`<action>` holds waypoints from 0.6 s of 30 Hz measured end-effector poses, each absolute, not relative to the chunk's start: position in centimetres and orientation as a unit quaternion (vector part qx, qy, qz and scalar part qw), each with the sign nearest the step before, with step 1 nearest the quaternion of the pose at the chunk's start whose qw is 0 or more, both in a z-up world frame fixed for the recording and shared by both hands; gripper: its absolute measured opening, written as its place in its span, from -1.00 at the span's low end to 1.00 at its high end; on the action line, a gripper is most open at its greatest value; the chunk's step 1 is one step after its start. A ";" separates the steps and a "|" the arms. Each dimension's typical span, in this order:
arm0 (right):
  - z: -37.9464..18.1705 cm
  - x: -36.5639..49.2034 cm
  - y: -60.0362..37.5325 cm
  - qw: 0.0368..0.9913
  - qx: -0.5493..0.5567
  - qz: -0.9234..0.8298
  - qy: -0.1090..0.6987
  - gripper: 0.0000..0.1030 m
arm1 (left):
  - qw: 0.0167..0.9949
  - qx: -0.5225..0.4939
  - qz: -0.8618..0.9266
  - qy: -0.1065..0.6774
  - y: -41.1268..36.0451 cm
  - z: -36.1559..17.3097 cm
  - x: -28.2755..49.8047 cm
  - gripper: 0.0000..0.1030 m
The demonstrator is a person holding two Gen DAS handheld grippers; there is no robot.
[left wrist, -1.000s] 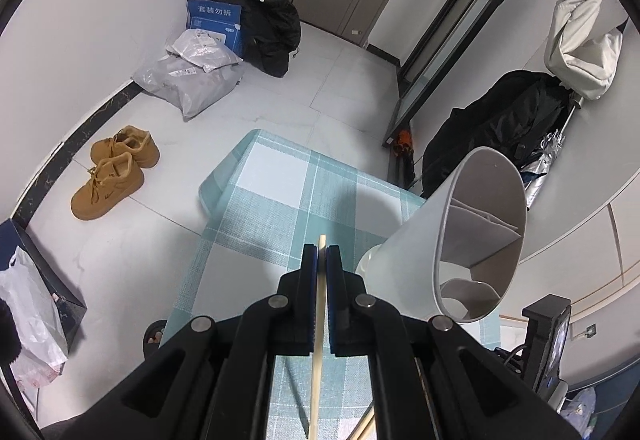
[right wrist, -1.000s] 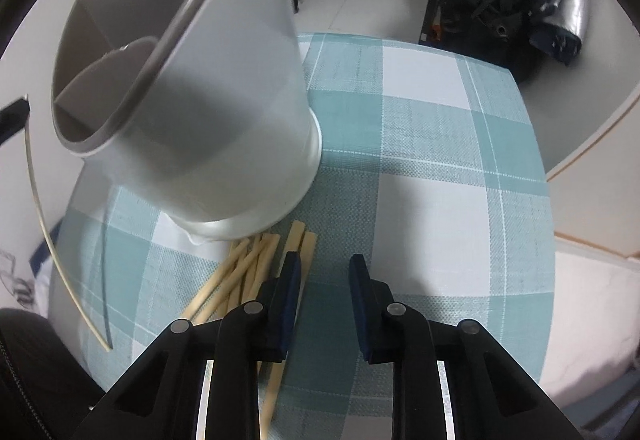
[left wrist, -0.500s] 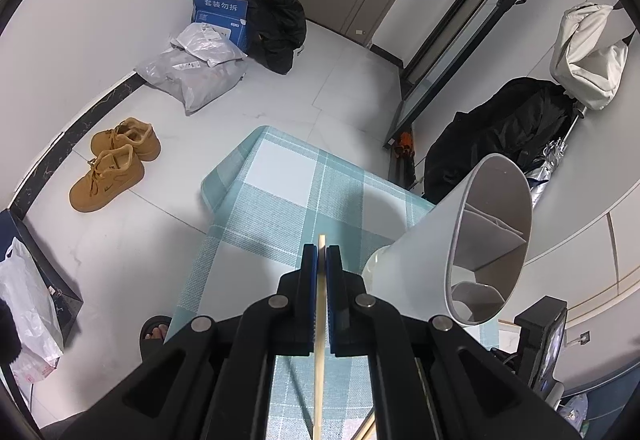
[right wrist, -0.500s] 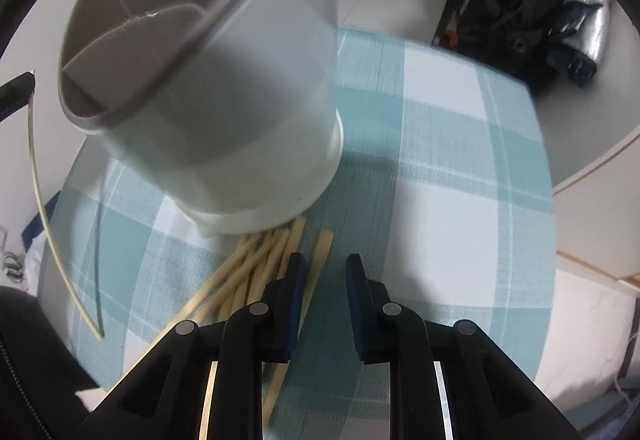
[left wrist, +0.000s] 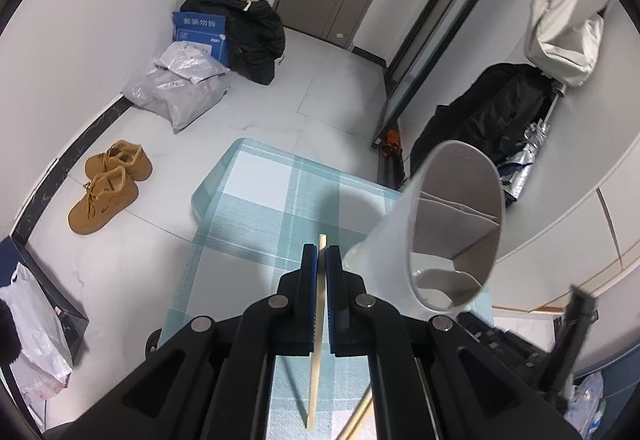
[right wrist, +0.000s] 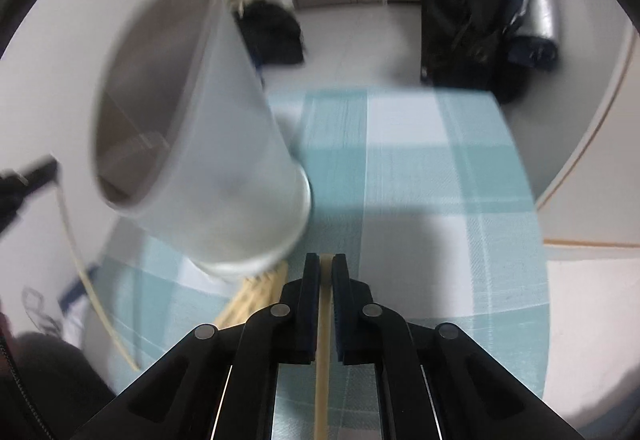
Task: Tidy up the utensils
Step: 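Lift both held chopsticks and lower them into the white utensil holder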
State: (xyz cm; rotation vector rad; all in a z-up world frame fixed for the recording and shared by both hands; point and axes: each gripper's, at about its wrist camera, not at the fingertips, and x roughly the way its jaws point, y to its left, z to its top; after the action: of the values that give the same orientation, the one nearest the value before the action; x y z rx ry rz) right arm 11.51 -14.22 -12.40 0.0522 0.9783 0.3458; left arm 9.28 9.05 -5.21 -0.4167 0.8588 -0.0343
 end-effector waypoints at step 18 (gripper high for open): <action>-3.5 4.7 -17.2 0.941 0.074 0.223 0.244 -0.90 | 0.921 -0.107 -0.028 0.374 4.5 0.5 6.0 -1.00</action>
State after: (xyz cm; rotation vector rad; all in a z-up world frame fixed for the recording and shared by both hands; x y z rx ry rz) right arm 4.66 -17.22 -3.46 0.1501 0.4982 0.4560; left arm 6.05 4.52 0.46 -0.2197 0.7689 -0.0566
